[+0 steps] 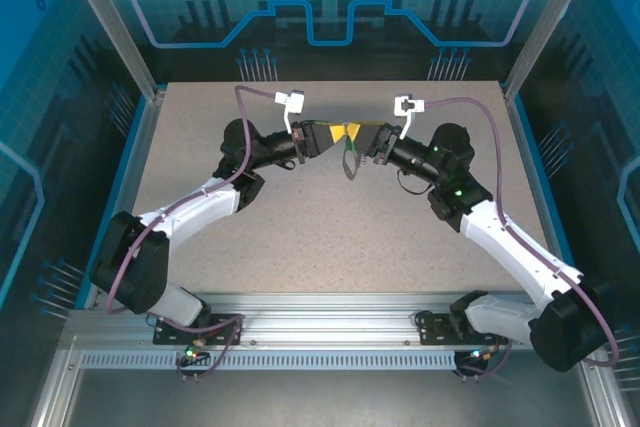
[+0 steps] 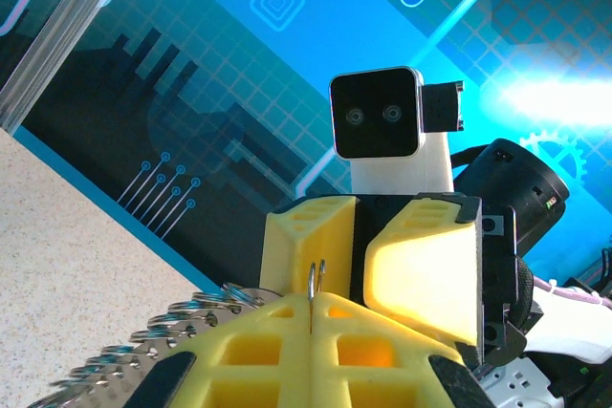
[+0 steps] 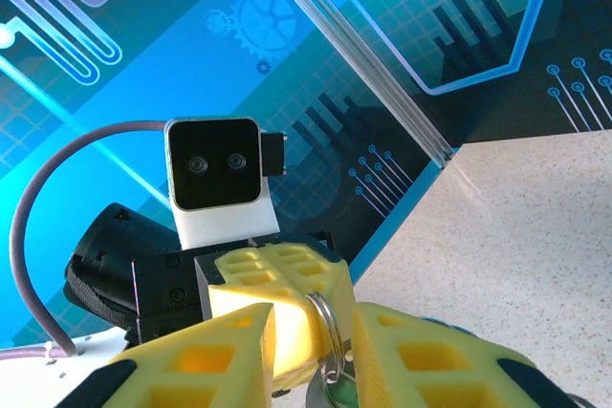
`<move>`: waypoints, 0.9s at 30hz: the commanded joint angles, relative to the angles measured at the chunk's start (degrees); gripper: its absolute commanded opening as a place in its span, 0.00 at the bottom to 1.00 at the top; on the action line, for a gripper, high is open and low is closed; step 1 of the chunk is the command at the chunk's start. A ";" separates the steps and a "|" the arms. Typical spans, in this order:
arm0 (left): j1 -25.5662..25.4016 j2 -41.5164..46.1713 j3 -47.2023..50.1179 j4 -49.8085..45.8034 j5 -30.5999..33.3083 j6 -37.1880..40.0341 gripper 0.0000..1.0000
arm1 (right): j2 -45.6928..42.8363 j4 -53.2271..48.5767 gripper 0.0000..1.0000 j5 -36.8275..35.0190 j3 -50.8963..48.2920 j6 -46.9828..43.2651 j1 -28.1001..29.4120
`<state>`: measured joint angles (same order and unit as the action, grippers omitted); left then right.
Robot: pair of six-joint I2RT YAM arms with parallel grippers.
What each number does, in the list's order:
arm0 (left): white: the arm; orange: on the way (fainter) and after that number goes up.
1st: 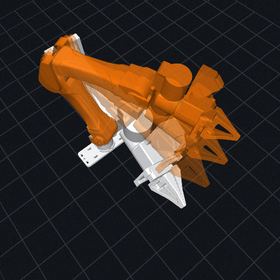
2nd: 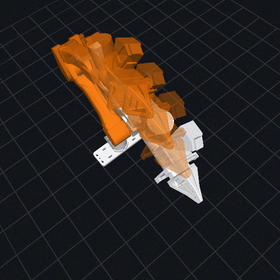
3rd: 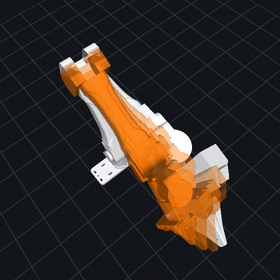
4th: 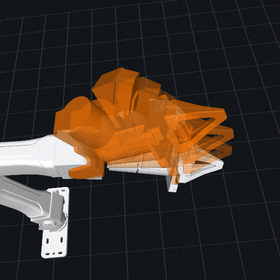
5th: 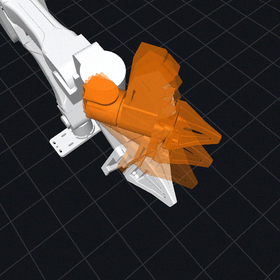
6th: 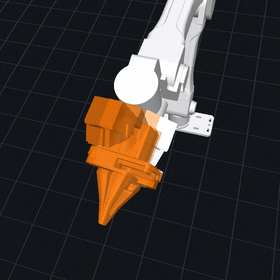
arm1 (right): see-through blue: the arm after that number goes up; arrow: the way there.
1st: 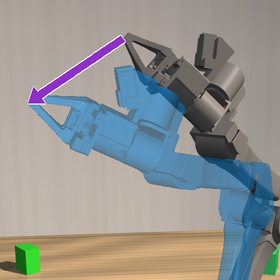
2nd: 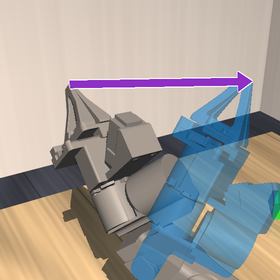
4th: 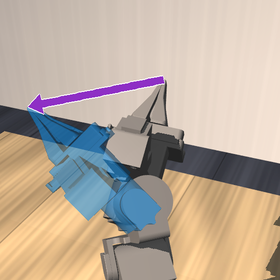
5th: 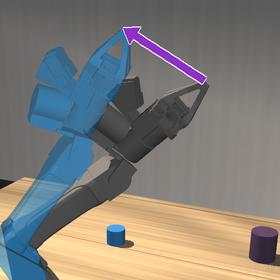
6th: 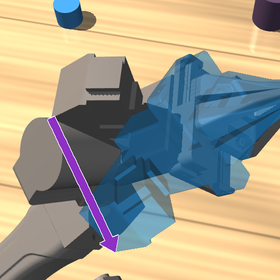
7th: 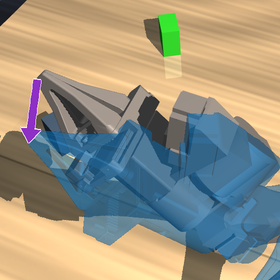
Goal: Put the keys on the keyring
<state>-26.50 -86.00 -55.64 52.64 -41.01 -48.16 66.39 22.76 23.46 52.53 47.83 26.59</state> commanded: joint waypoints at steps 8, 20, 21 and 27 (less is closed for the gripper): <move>0.05 -0.22 0.18 3.17 -0.81 -0.71 0.00 | 0.05 2.89 0.16 0.93 -0.85 0.12 0.74; 0.05 -0.44 0.35 3.18 -0.90 -0.80 0.00 | 1.28 4.18 0.02 2.00 -0.59 0.37 0.75; 0.05 -0.40 0.38 3.15 -0.89 -0.80 0.00 | 1.35 4.05 0.00 2.02 -0.50 0.33 0.74; 0.93 -0.41 0.02 1.12 -1.08 -0.36 0.08 | 1.46 1.78 0.00 2.14 -0.07 -1.33 -0.15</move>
<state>-26.04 -86.02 -55.64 52.97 -41.30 -49.21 67.44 24.45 23.44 52.12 47.79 26.55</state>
